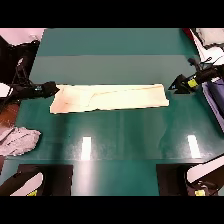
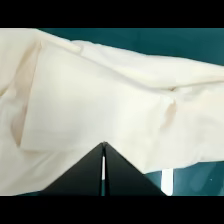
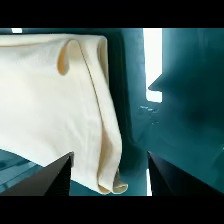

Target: Fold the shirts.

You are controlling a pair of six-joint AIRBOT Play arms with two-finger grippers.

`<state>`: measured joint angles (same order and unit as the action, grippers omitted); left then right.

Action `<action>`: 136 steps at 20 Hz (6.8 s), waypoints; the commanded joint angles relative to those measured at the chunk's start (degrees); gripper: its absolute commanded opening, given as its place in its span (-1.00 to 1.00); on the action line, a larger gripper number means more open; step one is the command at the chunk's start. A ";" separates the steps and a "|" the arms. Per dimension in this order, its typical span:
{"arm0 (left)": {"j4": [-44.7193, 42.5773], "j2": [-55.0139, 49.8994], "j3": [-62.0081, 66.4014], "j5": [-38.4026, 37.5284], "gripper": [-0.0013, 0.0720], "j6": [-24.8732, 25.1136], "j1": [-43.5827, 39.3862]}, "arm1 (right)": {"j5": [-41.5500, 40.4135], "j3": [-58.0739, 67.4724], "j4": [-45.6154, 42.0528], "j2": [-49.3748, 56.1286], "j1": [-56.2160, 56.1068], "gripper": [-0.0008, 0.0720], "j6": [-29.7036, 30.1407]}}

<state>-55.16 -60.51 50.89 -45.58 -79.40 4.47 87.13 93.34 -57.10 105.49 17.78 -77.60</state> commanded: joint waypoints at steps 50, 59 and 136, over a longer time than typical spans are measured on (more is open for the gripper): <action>-24.90 -16.24 49.70 -26.99 -0.90 -8.35 -9.16 | -16.83 25.86 25.57 -1.29 -45.31 -0.95 6.73; -24.61 -10.64 49.68 -37.88 -0.90 -7.17 -4.83 | -34.91 24.79 25.73 10.93 -56.83 -0.94 10.84; 0.11 -18.23 28.50 -41.70 -0.90 3.30 0.39 | -22.40 18.73 28.68 20.92 -44.15 0.60 4.57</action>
<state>-55.16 -78.78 79.33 -87.37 -76.12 4.86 70.76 110.72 -30.17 125.34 -23.33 -72.97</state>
